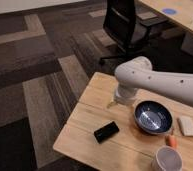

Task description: Drag the ceramic bowl in a circle

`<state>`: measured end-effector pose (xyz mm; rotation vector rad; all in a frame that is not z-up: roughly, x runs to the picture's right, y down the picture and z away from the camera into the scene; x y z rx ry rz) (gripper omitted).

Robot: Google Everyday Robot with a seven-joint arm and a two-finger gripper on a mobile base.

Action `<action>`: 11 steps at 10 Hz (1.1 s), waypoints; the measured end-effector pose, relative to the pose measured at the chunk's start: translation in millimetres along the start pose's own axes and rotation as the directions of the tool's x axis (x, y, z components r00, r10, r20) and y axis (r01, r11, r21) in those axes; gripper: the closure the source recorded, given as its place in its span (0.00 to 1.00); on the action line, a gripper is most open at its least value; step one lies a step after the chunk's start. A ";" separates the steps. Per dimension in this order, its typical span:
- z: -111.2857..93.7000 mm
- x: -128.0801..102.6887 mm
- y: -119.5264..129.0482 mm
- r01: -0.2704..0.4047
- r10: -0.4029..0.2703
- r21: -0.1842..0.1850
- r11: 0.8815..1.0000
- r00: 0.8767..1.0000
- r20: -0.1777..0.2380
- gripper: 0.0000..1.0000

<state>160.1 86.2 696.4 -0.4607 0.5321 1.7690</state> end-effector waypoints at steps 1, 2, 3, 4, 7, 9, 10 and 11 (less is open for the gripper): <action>-1.8 -2.7 -1.7 -0.006 0.006 0.001 1.000 1.000 0.009 0.35; -1.7 -2.7 -1.8 -0.005 0.005 0.001 1.000 1.000 0.010 0.35; -1.7 -2.7 -2.5 -0.007 0.007 0.000 1.000 1.000 0.010 0.35; -1.4 -2.2 -0.4 -0.004 0.004 -0.001 1.000 1.000 0.008 0.35; 27.1 4.5 5.8 -0.038 0.037 -0.016 0.999 0.996 -0.087 0.35; 30.9 -35.8 12.6 0.023 -0.025 -0.024 0.999 0.995 -0.097 0.35; 30.8 -64.1 5.8 0.041 -0.043 -0.022 0.999 0.995 -0.094 0.35; 35.4 -105.7 -16.1 0.021 -0.024 -0.039 0.999 0.995 -0.092 0.35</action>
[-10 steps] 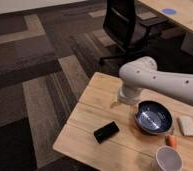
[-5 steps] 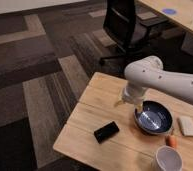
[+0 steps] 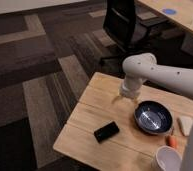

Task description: Drag the ceramic bowl in a circle

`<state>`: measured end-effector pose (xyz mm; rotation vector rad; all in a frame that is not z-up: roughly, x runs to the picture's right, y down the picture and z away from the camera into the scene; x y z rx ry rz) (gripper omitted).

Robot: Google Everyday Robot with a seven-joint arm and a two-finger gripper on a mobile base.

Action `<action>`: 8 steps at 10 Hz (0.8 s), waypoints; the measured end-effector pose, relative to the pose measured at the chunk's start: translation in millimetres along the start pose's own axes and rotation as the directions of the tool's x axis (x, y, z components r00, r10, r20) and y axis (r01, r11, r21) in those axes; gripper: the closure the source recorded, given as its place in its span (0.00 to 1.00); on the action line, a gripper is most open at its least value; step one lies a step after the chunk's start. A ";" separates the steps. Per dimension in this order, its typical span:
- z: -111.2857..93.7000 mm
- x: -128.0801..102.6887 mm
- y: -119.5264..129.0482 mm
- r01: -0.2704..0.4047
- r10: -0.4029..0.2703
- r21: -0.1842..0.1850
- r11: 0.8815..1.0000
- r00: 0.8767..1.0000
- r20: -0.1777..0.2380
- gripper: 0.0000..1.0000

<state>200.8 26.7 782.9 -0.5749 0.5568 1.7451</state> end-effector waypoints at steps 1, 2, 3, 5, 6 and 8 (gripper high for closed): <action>0.2 -30.7 -30.0 -0.041 0.041 -0.016 0.999 0.999 0.010 0.35; -2.8 -48.2 -57.2 -0.082 0.082 -0.021 0.996 0.996 0.024 0.35; -9.6 -60.3 -88.4 -0.128 0.129 -0.016 0.992 0.991 0.042 0.35; -32.4 -57.6 -153.0 -0.224 0.222 0.026 0.974 0.972 0.072 0.35; -47.8 -34.5 -195.2 -0.297 0.291 0.067 0.953 0.953 0.083 0.35; -49.8 38.9 -244.6 -0.438 0.432 0.096 0.894 0.898 0.084 0.35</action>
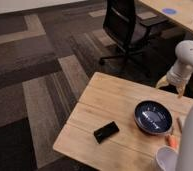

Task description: Drag the ceramic bowl in a circle

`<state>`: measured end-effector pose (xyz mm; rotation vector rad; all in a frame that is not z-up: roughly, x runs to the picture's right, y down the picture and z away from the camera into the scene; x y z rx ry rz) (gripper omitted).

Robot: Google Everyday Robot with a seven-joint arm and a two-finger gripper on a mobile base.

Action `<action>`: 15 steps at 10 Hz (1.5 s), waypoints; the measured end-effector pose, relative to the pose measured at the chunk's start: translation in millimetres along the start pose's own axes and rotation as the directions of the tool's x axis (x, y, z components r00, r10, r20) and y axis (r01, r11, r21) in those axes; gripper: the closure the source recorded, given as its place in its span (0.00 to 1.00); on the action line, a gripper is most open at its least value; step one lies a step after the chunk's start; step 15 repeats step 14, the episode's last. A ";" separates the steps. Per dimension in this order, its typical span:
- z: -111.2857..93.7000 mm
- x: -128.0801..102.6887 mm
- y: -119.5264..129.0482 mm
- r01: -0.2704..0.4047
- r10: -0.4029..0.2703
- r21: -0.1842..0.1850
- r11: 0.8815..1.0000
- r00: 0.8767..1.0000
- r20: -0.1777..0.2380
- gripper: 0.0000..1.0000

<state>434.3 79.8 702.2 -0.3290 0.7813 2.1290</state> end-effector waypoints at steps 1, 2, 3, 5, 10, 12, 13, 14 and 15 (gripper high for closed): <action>-0.1 16.7 -11.8 -0.029 0.029 0.006 1.000 1.000 -0.003 0.35; -1.8 45.2 -30.7 -0.066 0.067 0.027 0.997 0.998 0.000 0.35; -10.2 78.9 -31.0 -0.065 0.065 0.042 0.997 0.998 0.014 0.35; -27.0 143.1 26.2 0.054 -0.054 0.033 0.998 0.999 -0.003 0.35; -45.2 211.9 190.5 0.491 -0.491 -0.016 0.871 0.870 -0.037 0.35; -44.4 160.2 274.1 0.670 -0.668 -0.029 0.742 0.742 0.062 0.35; -43.1 147.3 292.0 0.700 -0.696 -0.033 0.714 0.714 0.078 0.35; -37.9 119.7 317.6 0.744 -0.740 -0.036 0.668 0.668 0.083 0.35; -37.9 119.7 317.6 0.744 -0.740 -0.036 0.668 0.668 0.083 0.35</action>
